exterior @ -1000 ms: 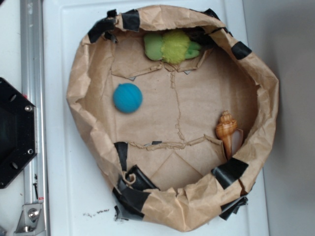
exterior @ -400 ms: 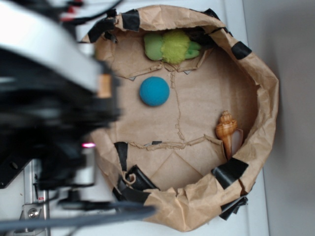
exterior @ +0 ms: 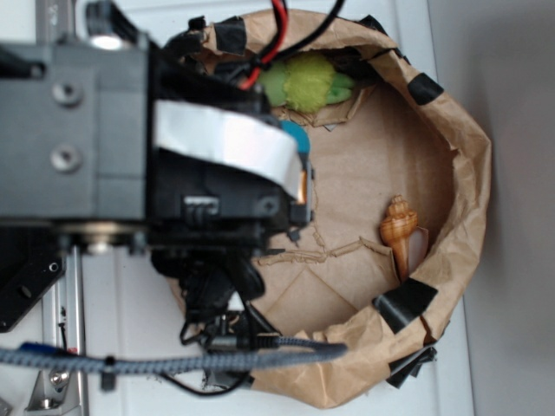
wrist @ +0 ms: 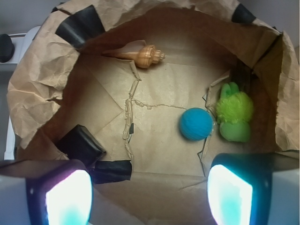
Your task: Grab the blue ball.
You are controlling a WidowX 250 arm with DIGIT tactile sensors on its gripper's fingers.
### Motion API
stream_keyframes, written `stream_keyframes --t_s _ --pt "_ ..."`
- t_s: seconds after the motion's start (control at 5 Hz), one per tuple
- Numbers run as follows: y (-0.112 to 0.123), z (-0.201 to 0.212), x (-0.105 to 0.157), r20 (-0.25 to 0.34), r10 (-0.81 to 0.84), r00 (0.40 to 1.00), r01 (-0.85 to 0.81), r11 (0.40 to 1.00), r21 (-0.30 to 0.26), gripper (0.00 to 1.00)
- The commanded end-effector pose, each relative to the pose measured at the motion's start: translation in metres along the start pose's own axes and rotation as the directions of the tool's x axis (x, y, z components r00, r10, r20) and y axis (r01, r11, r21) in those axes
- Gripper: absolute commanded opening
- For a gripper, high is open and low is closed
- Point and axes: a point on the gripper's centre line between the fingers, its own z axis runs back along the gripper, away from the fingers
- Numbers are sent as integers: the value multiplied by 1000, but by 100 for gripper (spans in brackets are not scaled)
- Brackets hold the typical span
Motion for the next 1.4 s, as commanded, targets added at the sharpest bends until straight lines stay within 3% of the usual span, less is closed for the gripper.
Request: stream_keyframes --t_s 0.0,0.2,0.4,0.6,0.8,1.0,1.2 --pt "0 8 5 34 -4 999 4 1000 5 100" --pt "34 -48 33 11 -162 987 162 985 54 100" --pt "24 -99 42 -46 -320 946 323 943 76 100" --pt "16 -148 14 -184 -419 889 444 888 121 100" --pt "19 -150 -12 -244 -441 864 475 874 102 100" --pt "40 -144 -21 -304 -330 894 389 907 162 69" --pt "44 -133 -19 -279 -294 914 349 920 176 0"
